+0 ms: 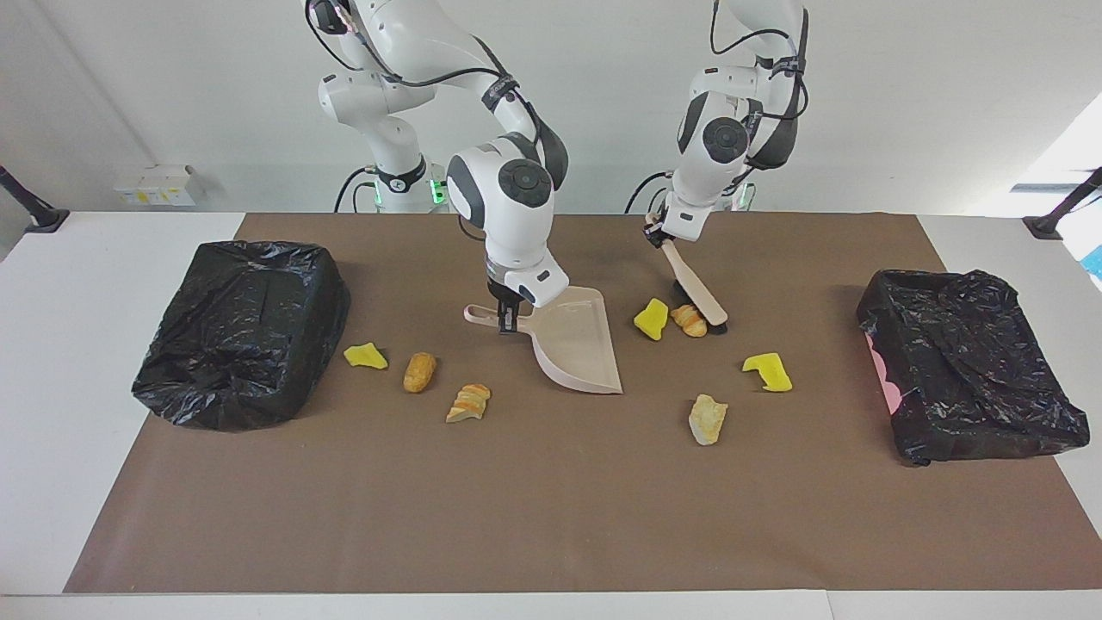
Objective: Sweep and dump trash in bin
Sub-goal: 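Sweep the nearby crust and sponge into the dustpan with the left gripper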
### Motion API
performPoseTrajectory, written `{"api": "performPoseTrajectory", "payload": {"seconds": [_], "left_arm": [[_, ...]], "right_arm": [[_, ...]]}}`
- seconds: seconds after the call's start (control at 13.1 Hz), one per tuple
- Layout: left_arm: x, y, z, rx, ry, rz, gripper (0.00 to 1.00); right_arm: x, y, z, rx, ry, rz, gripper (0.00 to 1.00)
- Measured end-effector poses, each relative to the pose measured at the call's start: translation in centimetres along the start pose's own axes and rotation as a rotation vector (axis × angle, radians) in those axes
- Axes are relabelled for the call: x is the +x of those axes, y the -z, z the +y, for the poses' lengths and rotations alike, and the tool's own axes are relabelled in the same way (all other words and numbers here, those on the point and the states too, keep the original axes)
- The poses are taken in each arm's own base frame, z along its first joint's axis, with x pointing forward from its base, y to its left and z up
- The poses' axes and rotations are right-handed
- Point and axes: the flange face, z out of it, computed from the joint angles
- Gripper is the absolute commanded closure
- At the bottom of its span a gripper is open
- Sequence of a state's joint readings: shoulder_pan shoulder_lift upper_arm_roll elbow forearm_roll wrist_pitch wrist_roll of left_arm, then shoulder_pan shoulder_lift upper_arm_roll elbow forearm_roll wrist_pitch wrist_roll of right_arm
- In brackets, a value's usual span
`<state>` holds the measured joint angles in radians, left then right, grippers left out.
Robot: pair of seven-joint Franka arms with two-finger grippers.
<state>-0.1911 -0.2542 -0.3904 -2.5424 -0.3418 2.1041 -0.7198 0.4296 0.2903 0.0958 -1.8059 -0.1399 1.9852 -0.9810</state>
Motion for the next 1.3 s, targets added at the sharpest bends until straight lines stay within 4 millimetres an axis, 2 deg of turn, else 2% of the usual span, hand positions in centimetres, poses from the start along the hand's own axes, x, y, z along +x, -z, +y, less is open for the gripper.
{"api": "performPoseTrajectory", "payload": {"seconds": [0.23, 0.46, 0.61, 0.76, 0.91, 0.99, 1.3], "left_arm": [[-0.1, -0.6, 4.6, -0.068, -0.079, 0.009, 1.00], [-2.3, -0.5, 9.1, -0.164, -0.214, -0.040, 1.00], [-3.9, 0.2, 10.9, -0.183, -0.284, -0.039, 1.00], [-4.1, 1.3, 12.0, -0.196, -0.305, -0.045, 1.00], [-3.0, 2.7, 11.7, -0.174, -0.313, -0.037, 1.00], [-1.5, 3.9, 10.9, -0.157, -0.308, -0.010, 1.00], [5.0, 9.3, 5.5, -0.075, -0.264, 0.095, 1.00]], "right_arm": [[0.2, -0.2, -0.2, 0.001, -0.021, -0.001, 1.00], [1.6, -0.4, -1.0, -0.010, -0.053, 0.004, 1.00], [1.5, -0.6, -1.1, -0.007, -0.058, 0.002, 1.00], [1.6, -0.7, -1.1, -0.009, -0.058, 0.003, 1.00], [1.7, -0.7, -1.1, -0.012, -0.058, 0.006, 1.00], [1.7, -0.6, -1.1, -0.012, -0.058, 0.007, 1.00], [1.7, -0.6, -1.1, -0.013, -0.060, 0.008, 1.00]]}}
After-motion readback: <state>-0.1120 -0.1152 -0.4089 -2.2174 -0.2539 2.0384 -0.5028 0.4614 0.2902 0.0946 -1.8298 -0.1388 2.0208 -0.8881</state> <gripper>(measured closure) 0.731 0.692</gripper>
